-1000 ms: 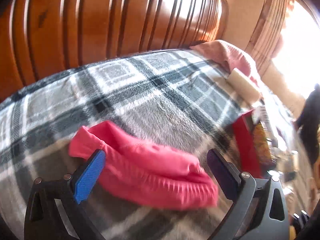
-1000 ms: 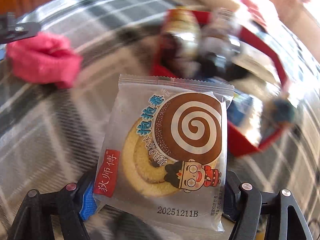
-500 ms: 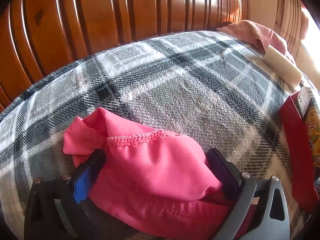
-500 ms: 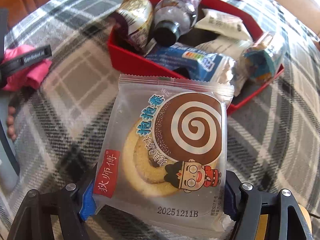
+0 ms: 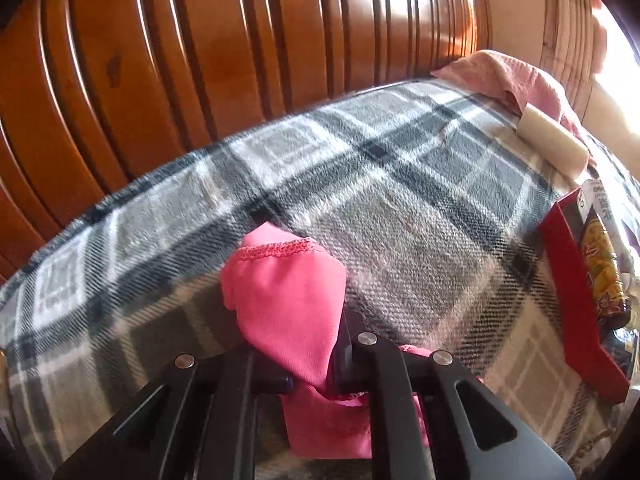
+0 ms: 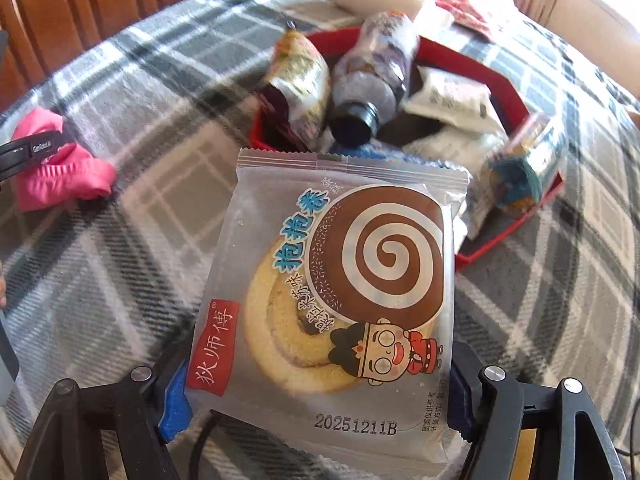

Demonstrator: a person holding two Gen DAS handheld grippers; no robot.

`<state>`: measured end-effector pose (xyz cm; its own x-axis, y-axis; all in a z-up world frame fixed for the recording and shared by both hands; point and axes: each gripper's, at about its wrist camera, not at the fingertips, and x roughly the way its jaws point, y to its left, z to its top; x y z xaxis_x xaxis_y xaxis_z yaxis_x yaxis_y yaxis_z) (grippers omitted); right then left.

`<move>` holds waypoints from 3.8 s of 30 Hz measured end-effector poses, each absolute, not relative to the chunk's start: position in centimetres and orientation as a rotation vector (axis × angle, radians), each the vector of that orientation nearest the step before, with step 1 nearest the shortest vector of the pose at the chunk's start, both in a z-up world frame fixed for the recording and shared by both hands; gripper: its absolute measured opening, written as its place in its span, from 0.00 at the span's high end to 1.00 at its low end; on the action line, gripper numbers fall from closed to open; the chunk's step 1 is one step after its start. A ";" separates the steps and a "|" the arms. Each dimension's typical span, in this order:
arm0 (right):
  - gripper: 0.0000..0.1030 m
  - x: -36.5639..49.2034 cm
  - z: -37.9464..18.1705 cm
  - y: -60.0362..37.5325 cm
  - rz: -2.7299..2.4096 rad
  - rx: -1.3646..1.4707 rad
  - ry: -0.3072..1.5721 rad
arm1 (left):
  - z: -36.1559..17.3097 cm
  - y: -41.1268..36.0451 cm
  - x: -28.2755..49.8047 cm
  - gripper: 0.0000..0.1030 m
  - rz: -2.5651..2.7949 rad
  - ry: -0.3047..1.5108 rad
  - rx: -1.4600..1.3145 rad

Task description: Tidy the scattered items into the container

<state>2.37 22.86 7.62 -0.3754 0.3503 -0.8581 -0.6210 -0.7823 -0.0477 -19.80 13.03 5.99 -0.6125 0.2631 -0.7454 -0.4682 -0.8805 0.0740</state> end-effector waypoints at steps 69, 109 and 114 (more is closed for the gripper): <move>0.00 4.5 14.7 26.5 2.385 -0.718 0.673 | 11.9 16.5 -10.3 0.00 2.290 0.719 -0.770; 0.00 -5.3 0.2 15.0 2.384 -1.149 0.278 | 0.2 1.9 -12.5 0.00 2.533 0.389 -1.128; 0.00 -5.4 0.2 15.0 2.383 -1.149 0.275 | 0.0 2.7 -13.3 0.00 2.534 0.400 -1.123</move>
